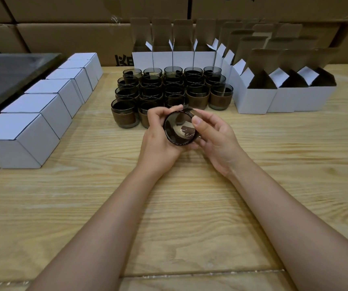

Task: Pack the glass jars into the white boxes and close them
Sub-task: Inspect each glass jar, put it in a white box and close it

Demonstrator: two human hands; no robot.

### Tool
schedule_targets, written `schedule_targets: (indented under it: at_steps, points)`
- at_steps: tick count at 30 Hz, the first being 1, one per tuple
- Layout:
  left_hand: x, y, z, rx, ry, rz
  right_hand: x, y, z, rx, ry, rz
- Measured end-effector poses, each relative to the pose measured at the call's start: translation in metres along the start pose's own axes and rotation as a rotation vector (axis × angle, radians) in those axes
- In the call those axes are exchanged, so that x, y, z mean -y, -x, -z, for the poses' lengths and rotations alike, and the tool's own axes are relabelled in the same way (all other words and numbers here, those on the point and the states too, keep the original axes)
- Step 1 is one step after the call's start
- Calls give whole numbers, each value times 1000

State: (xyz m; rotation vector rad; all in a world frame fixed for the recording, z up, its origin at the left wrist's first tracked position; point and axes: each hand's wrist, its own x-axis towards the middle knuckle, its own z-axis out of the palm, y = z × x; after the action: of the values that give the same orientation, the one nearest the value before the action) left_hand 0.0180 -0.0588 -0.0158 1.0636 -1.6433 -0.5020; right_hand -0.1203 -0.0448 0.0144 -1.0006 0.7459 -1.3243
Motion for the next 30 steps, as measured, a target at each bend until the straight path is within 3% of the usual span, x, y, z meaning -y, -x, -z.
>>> schedule_targets:
  at_steps: [6,16,30]
  points:
    - [1,1,0,46,4,46,-1,-4,-1,-115,142,-18]
    - [-5,2,2,53,47,47,0,-6,0,-171,83,-113]
    - [-2,2,2,-23,-41,-108,5,0,8,73,-154,-132]
